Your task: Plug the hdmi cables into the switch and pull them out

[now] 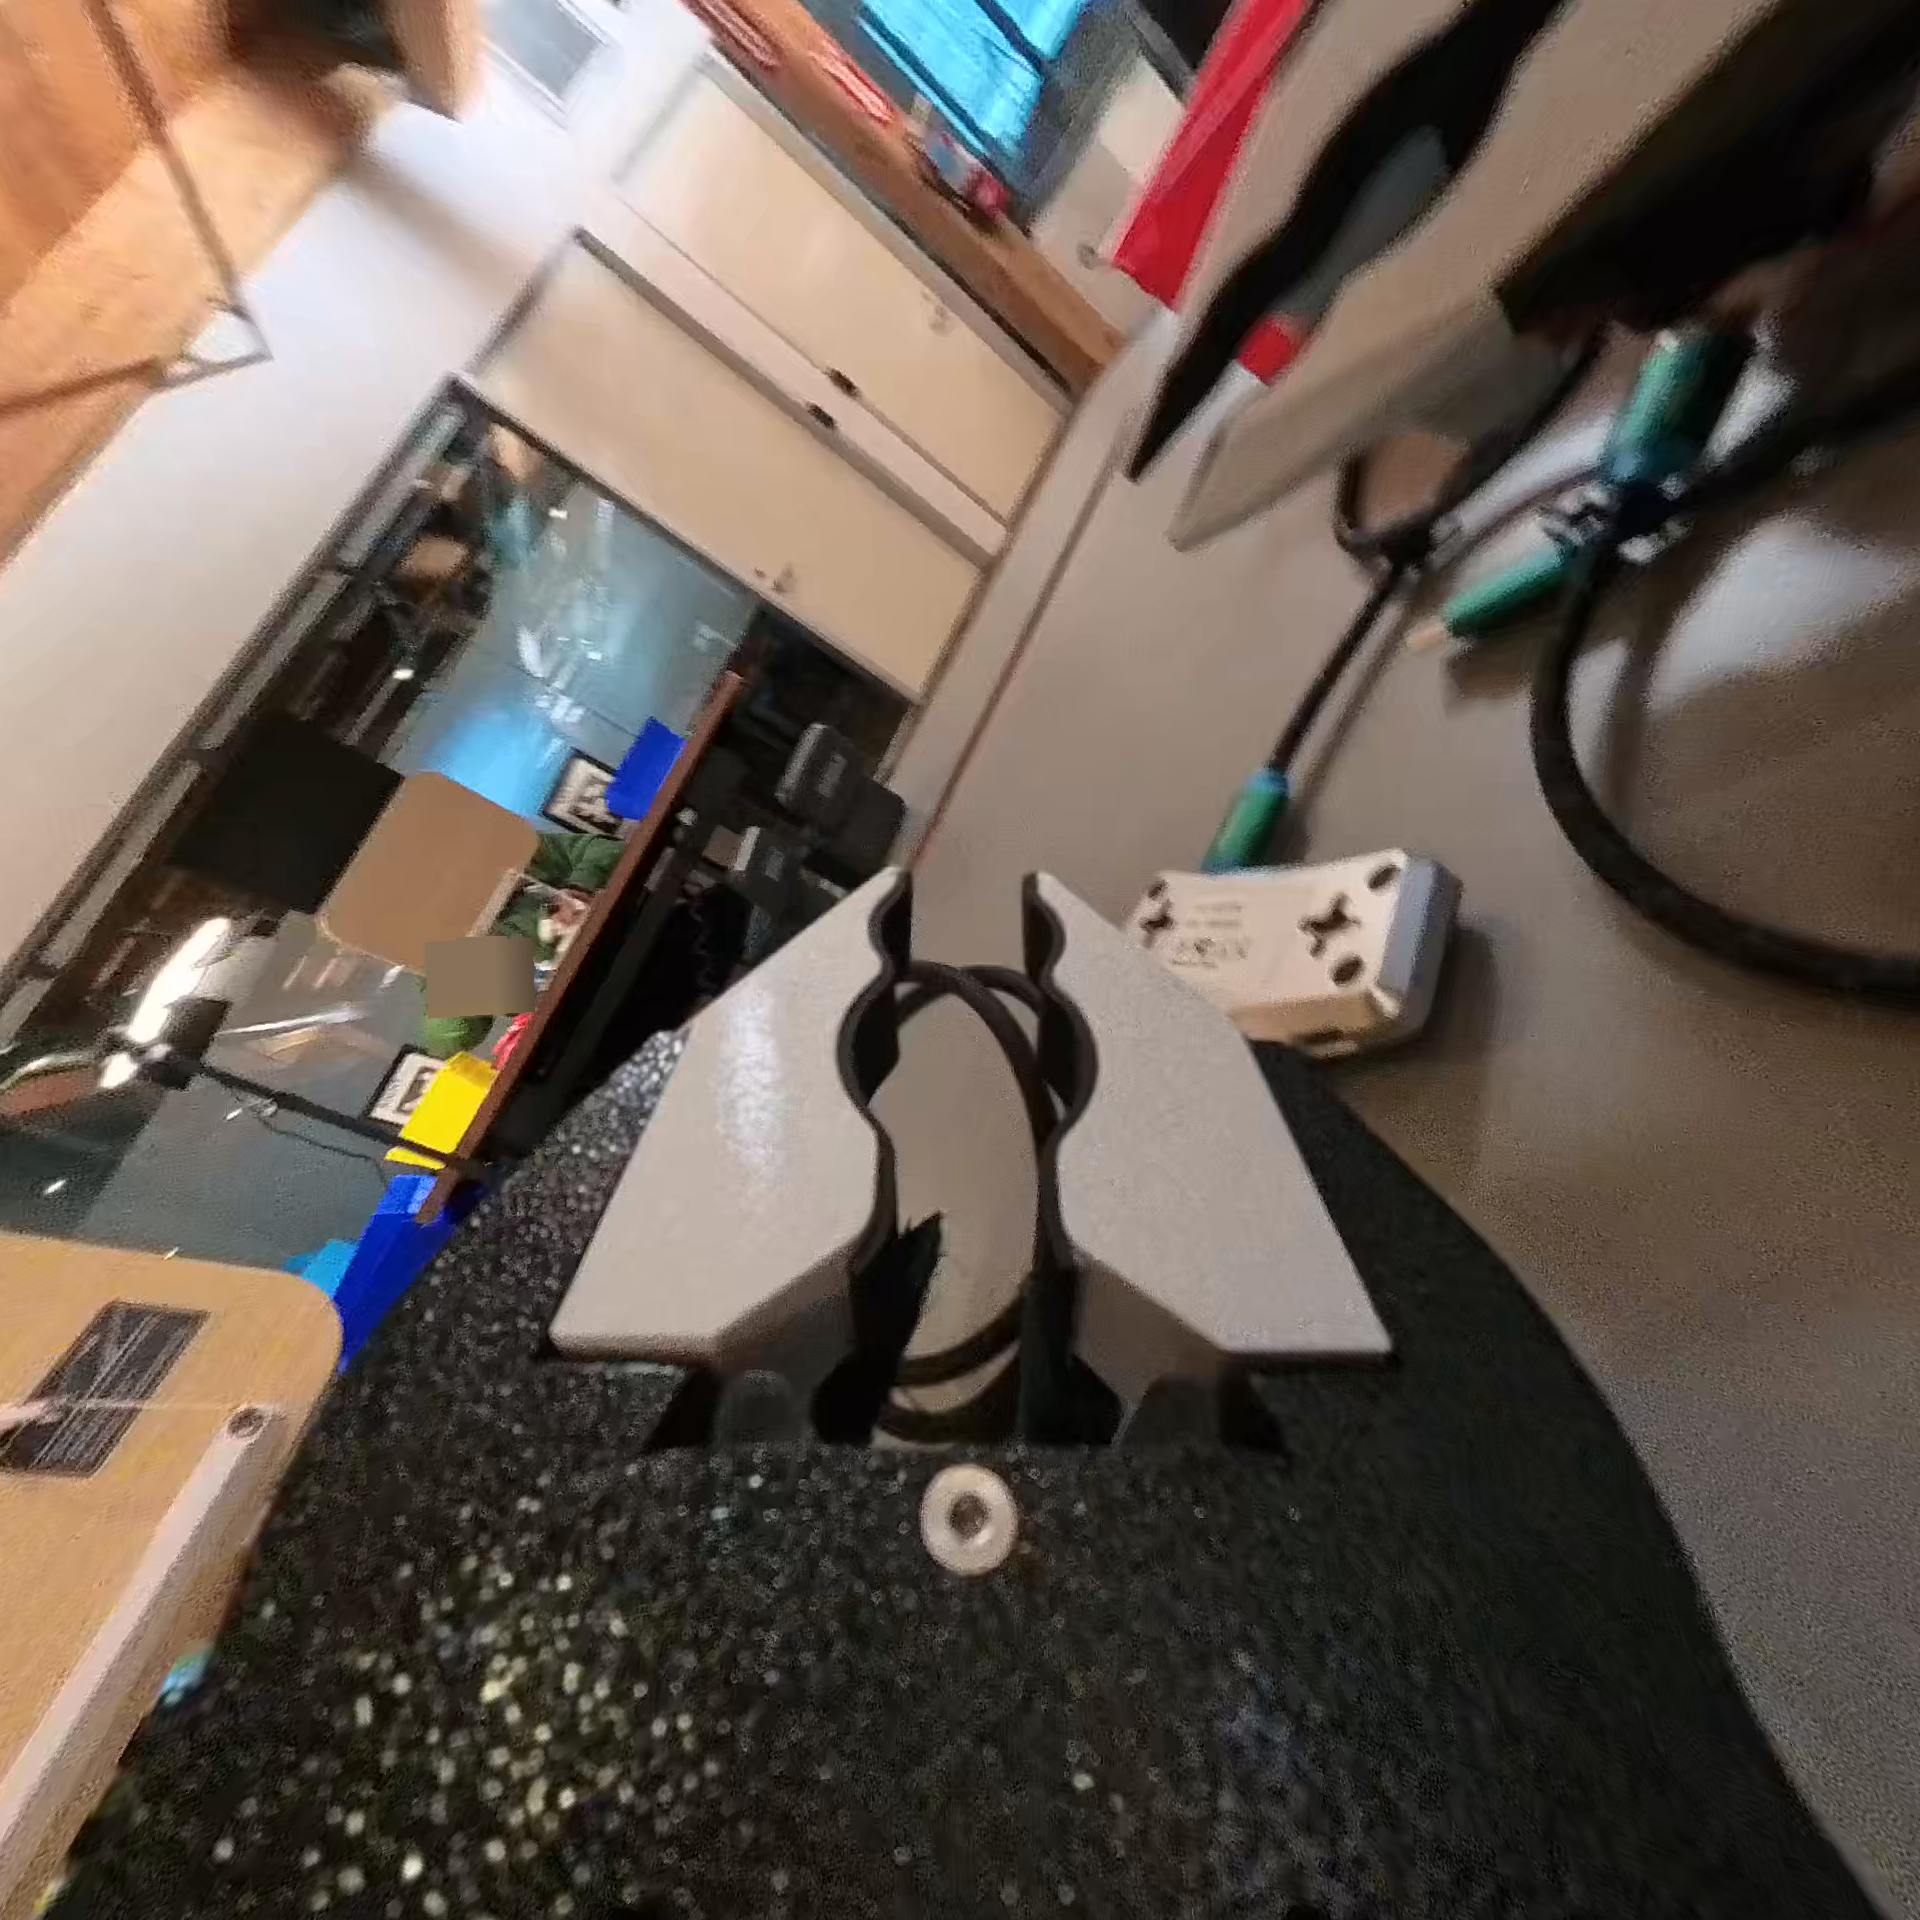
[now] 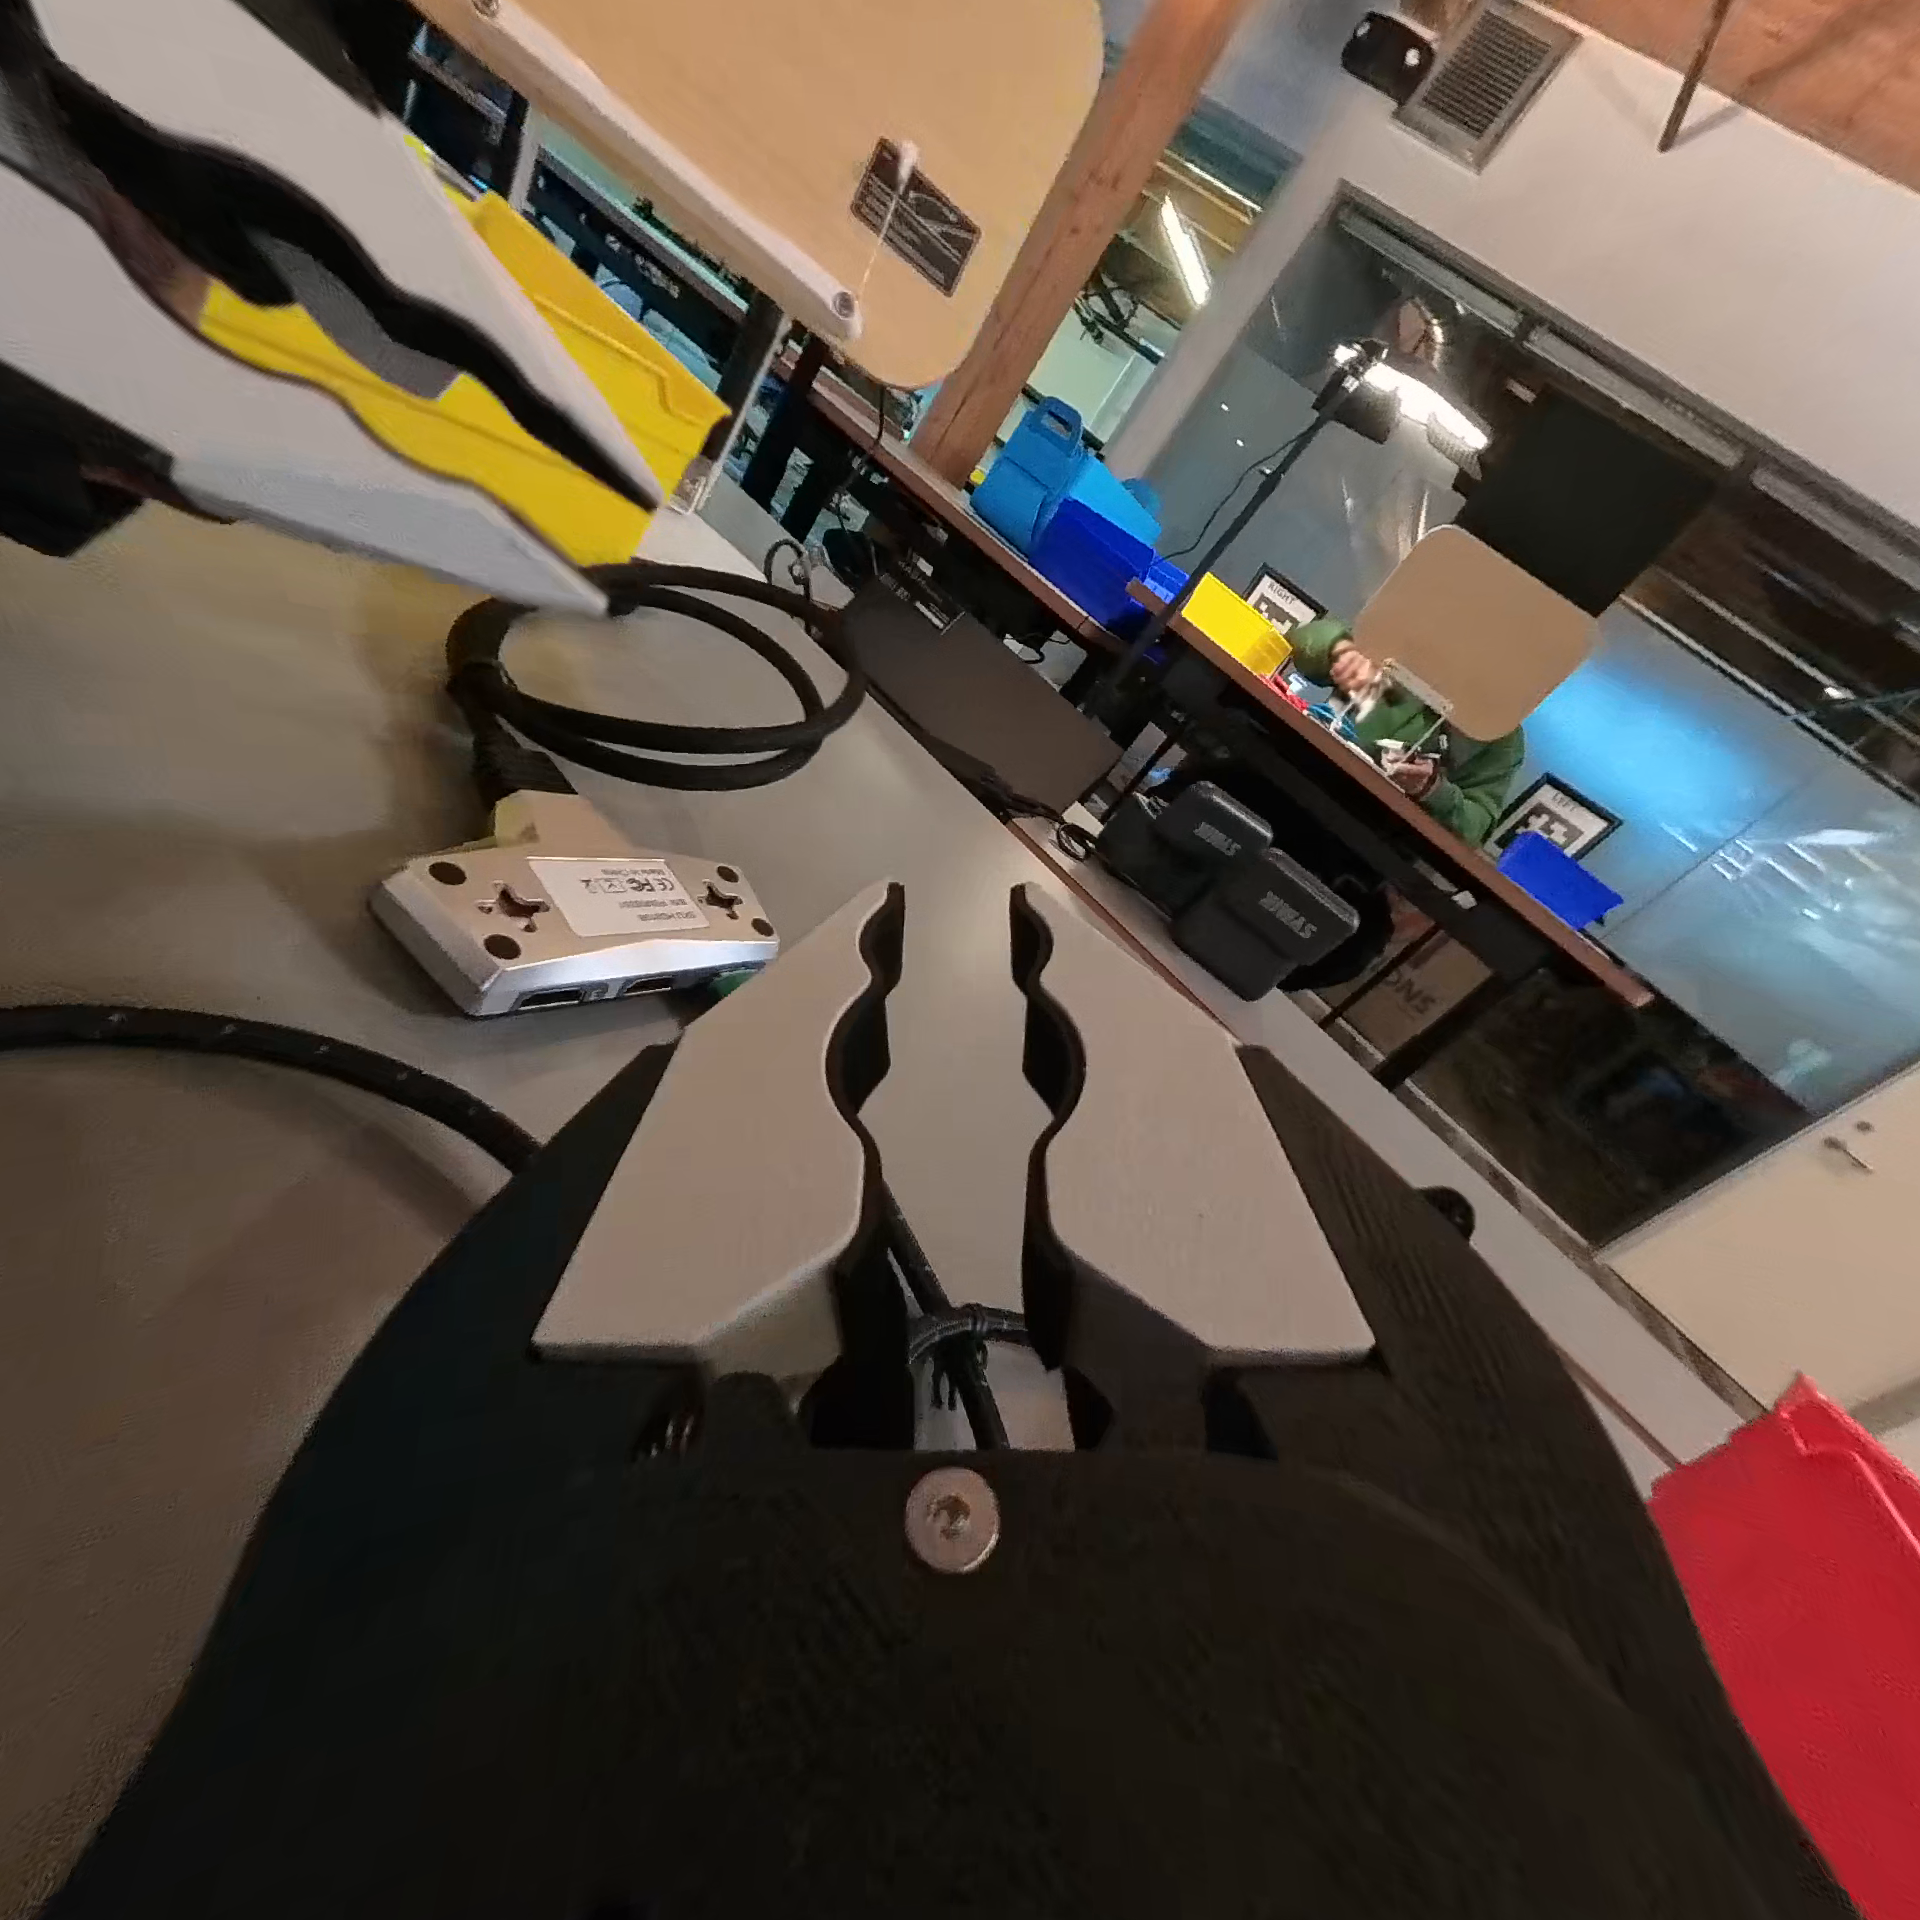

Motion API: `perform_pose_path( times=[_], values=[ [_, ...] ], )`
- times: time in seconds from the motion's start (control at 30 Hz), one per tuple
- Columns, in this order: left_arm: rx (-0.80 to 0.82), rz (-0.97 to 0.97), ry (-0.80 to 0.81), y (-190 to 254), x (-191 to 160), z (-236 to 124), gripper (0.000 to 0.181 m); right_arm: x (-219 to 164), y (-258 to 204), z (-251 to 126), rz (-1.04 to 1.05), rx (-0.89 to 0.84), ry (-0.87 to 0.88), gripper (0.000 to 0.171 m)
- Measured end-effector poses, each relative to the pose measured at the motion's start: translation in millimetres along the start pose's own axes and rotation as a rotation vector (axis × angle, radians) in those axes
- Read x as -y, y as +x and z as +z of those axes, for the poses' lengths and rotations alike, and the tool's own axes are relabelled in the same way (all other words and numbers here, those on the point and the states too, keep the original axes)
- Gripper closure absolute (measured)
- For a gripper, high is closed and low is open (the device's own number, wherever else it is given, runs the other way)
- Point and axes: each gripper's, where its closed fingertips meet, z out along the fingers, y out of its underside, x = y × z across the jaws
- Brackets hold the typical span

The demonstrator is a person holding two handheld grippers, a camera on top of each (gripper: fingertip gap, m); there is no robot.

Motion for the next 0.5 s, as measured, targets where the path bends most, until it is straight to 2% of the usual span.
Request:
perform_pose_path(
  times=[0.17,0.27,0.5],
  values=[
    [-0.225,-0.015,-0.219,33.1,-45.8,3.5,0.139,-3.1,1.8,0.9,0.028,0.0,-0.012,0.152],
    [-0.247,-0.038,-0.234,37.6,-48.5,4.0,0.14,-4.5,3.3,0.8,0.057,0.002,-0.014,0.153],
    [-0.211,0.077,-0.249,38.4,-51.8,4.6,0.149,-8.9,-2.2,2.5,0.02,0.02,-0.044,0.152]
  ],
)
